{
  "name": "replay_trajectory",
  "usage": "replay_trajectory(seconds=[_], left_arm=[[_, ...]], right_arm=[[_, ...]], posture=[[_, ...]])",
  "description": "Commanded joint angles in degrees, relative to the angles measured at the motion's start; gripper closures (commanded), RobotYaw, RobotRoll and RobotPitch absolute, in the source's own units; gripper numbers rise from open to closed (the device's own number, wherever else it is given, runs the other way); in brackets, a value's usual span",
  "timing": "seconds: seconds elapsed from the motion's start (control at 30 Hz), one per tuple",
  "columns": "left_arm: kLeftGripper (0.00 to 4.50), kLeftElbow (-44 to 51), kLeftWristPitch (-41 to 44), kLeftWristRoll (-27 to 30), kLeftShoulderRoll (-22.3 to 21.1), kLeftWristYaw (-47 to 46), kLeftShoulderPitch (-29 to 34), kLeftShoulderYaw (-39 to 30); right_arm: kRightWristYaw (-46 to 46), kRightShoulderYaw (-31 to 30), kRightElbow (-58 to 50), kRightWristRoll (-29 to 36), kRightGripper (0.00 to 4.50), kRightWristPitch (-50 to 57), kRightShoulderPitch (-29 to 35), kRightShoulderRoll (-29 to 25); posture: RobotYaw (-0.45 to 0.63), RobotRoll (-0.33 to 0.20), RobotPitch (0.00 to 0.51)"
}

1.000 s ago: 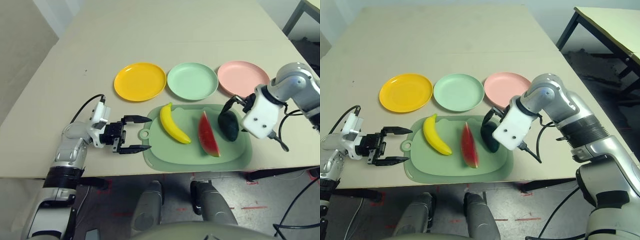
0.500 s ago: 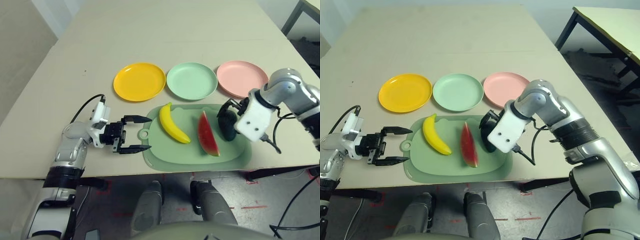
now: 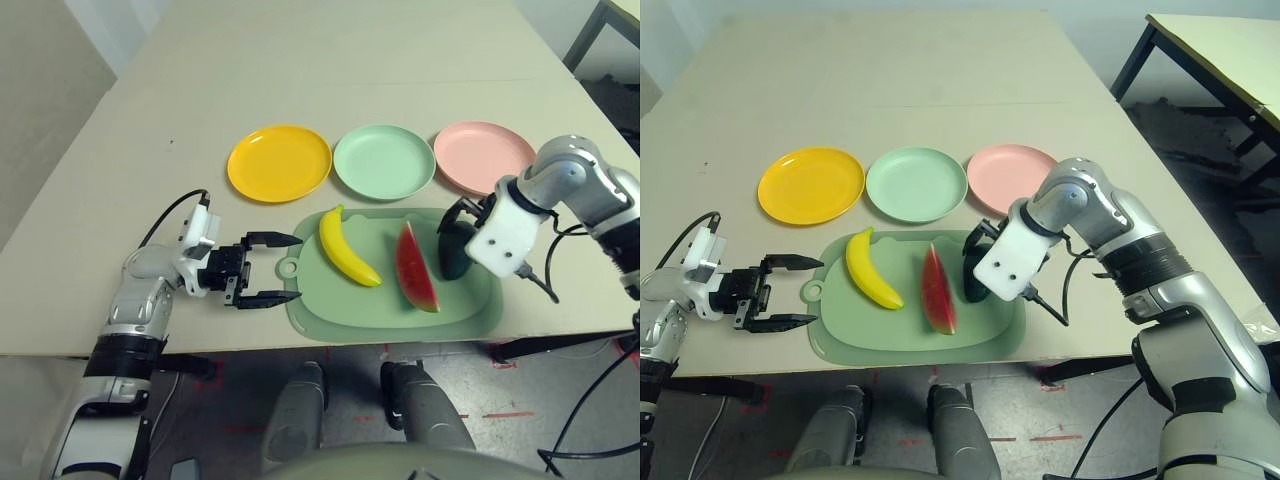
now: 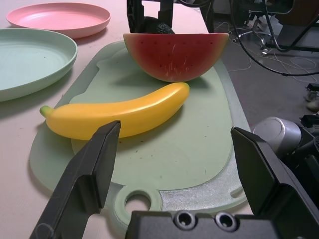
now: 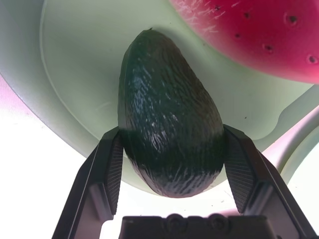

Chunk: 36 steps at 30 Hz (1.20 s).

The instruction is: Place the fruits into color-matched plates.

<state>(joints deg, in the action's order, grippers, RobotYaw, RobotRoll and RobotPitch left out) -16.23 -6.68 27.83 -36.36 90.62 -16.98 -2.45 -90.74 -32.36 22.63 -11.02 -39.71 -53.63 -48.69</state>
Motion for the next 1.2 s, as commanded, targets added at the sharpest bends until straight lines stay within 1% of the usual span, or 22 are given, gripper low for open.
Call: replay_trajectory(seconds=[0.03, 0.17, 0.3, 0.43, 0.53, 0.67, 0.77, 0.83, 0.9, 1.0, 1.13, 1.2], left_arm=[[0.0, -0.2, -0.5, -0.6, -0.5, 0.0, 0.5, 0.0], [0.0, -0.4, -0.5, -0.7, -0.4, 0.0, 0.4, 0.2], [0.0, -0.5, -0.4, -0.6, -0.3, -0.4, 0.3, 0.0], [0.0, 0.3, 1.2, 0.8, 0.6, -2.6, 0.4, -1.0], [0.0, 1.0, 2.7, 1.5, 1.3, -5.4, 0.2, -2.0], [0.0, 2.3, 4.4, 1.6, 2.4, -11.8, -0.6, -3.7], [0.0, 3.2, 5.6, 0.3, 3.1, -17.9, -1.9, -4.5], [0.0, 3.1, 6.0, -2.4, 3.2, -23.0, -3.0, -4.2], [0.0, 2.4, 6.0, -5.7, 3.2, -28.5, -4.3, -4.0], [0.0, 3.7, 6.1, -7.0, 4.0, -34.0, -5.3, -4.9], [0.0, 7.4, 5.6, -6.8, 3.2, -35.0, -3.6, -4.7], [0.0, 8.5, 5.8, -6.8, 2.7, -35.1, -2.7, -4.7]], right_arm=[[-0.6, 0.9, -0.6, 0.5, 1.33, 0.4, 0.5, -0.6], [-0.8, 1.1, -1.0, 0.9, 1.33, 1.5, 0.5, -0.8], [-1.6, 1.8, -1.1, 2.4, 1.33, 5.2, -0.3, -0.5], [-1.8, 3.0, 0.6, 3.9, 1.33, 11.3, -3.1, 1.1], [-1.2, 3.7, 6.5, 2.4, 1.33, 14.3, -8.0, 3.1], [6.0, 3.6, 22.4, -3.4, 1.33, 12.3, -18.4, 7.3], [10.9, 3.3, 31.9, -5.9, 1.33, 11.4, -23.2, 10.4], [15.0, 3.2, 37.4, -7.4, 1.33, 11.7, -25.4, 13.0], [18.7, 3.3, 41.8, -8.7, 1.33, 12.3, -26.6, 15.6], [24.7, 3.1, 46.7, -10.9, 1.33, 13.0, -27.0, 19.4], [30.9, 2.6, 50.3, -13.4, 1.33, 13.5, -26.2, 23.6], [32.7, 2.6, 51.3, -14.5, 1.33, 13.5, -25.9, 24.8]], posture=[[0.02, 0.0, 0.171], [0.01, 0.0, 0.173], [0.01, 0.0, 0.172], [0.01, 0.0, 0.172], [0.02, 0.0, 0.172], [0.02, 0.0, 0.174], [0.02, 0.0, 0.176], [0.02, 0.0, 0.176], [0.04, 0.0, 0.178], [0.05, 0.0, 0.18], [0.08, 0.0, 0.183], [0.09, 0.0, 0.186]])
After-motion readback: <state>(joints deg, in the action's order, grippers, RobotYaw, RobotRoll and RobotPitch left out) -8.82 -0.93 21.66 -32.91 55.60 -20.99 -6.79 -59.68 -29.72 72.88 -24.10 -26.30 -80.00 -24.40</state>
